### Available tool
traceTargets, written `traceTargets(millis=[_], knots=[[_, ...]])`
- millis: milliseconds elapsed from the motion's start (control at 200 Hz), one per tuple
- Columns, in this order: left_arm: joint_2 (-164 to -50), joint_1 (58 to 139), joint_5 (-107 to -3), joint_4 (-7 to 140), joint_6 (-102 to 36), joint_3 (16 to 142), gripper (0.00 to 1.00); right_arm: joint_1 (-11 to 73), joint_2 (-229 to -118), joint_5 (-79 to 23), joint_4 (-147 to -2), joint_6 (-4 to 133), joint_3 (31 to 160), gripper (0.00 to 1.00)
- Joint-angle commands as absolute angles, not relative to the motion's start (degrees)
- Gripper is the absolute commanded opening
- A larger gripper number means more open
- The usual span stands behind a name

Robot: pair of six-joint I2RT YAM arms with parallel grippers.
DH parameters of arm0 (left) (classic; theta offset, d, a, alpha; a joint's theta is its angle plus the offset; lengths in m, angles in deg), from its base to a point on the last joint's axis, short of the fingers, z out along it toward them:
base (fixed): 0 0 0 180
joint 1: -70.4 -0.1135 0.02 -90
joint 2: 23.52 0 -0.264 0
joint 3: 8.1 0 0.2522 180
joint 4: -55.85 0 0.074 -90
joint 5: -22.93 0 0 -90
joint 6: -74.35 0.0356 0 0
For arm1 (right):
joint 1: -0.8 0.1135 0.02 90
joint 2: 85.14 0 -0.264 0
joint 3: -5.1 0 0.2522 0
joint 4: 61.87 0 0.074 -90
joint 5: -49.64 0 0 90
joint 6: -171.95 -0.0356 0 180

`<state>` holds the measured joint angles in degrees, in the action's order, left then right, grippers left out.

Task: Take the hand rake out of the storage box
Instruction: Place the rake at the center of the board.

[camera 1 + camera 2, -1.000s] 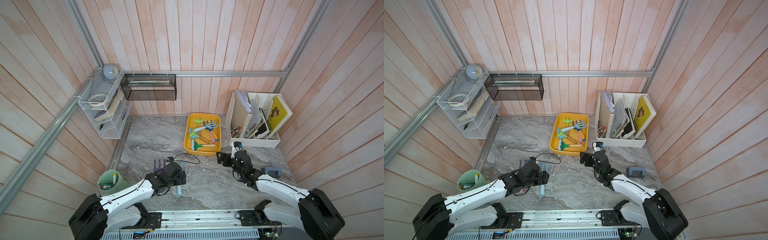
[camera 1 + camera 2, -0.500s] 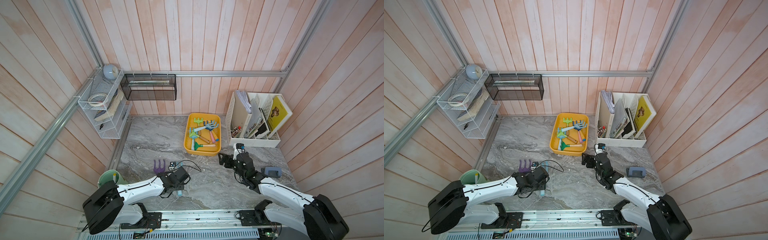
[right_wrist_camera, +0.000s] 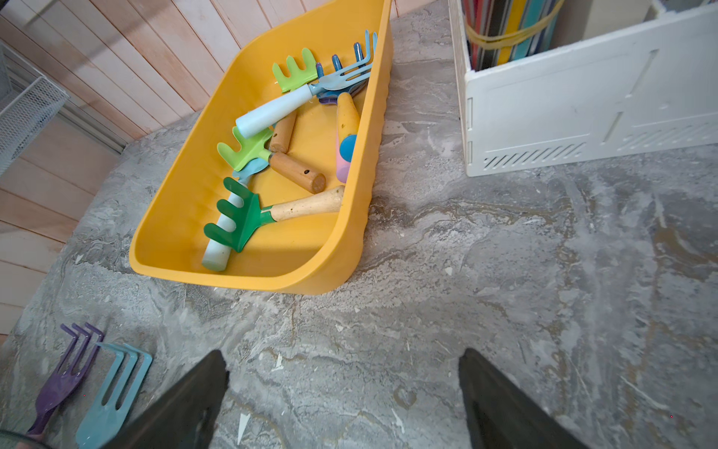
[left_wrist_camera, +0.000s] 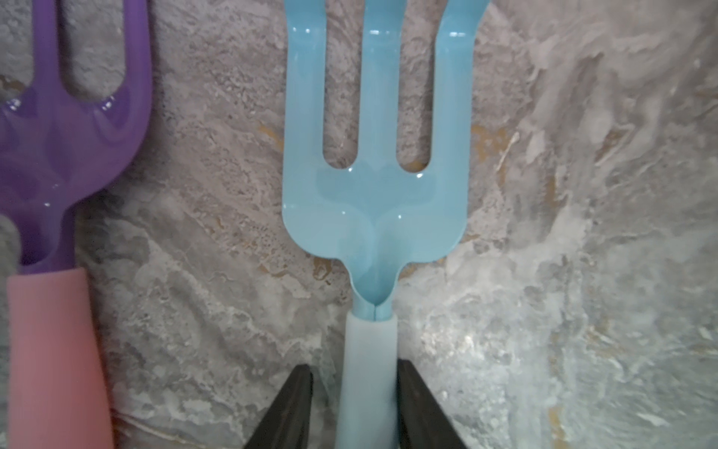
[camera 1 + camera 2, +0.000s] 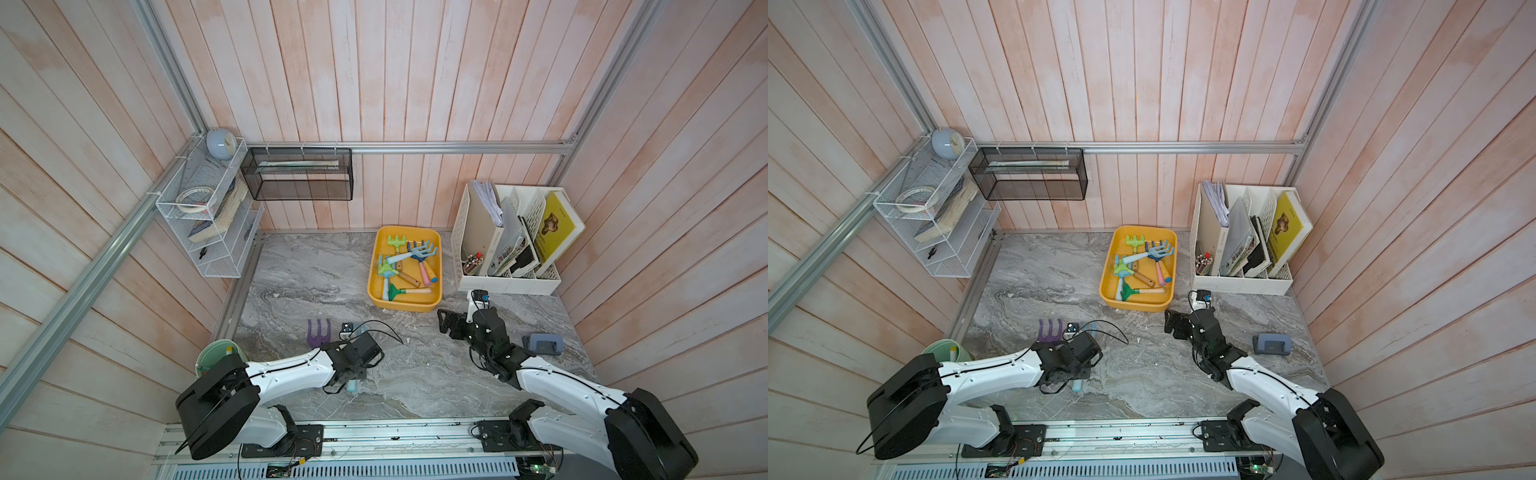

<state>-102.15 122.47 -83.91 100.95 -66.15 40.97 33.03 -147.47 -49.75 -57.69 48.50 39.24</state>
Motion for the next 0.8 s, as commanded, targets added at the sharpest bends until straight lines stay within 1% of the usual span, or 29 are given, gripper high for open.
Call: traceTargets(millis=[0, 230, 365, 440, 485, 565, 695, 755, 795], knots=[[-100.8, 120.7, -84.6, 101.7, -64.5, 41.8, 0.36, 33.3, -146.6, -51.3, -58.0, 47.4, 38.1, 0.95], [-99.4, 117.2, -82.5, 98.9, -62.0, 39.4, 0.34, 33.4, -145.8, -51.8, -58.3, 47.1, 37.5, 0.95], [-99.6, 116.9, -82.5, 98.7, -61.6, 40.2, 0.3, 33.4, -145.1, -52.0, -58.4, 47.1, 37.1, 0.95], [-100.0, 116.8, -82.5, 98.9, -61.2, 41.0, 0.3, 33.4, -144.8, -52.1, -58.6, 47.1, 37.0, 0.95], [-100.2, 116.8, -82.8, 99.6, -61.1, 41.5, 0.37, 33.3, -144.6, -52.1, -58.7, 47.1, 36.9, 0.96], [-100.3, 116.8, -83.2, 100.8, -60.7, 42.6, 0.44, 33.3, -144.1, -52.2, -58.7, 47.1, 36.6, 0.96], [-101.1, 116.8, -84.2, 103.5, -60.3, 44.8, 0.63, 33.3, -143.4, -52.4, -58.7, 47.2, 36.2, 0.96], [-101.3, 117.0, -85.1, 105.1, -60.4, 45.8, 0.68, 33.4, -143.3, -52.2, -58.7, 47.3, 36.1, 0.96], [-101.1, 117.2, -85.8, 105.8, -60.5, 46.2, 0.76, 33.4, -143.1, -52.2, -58.5, 47.2, 35.9, 0.95]])
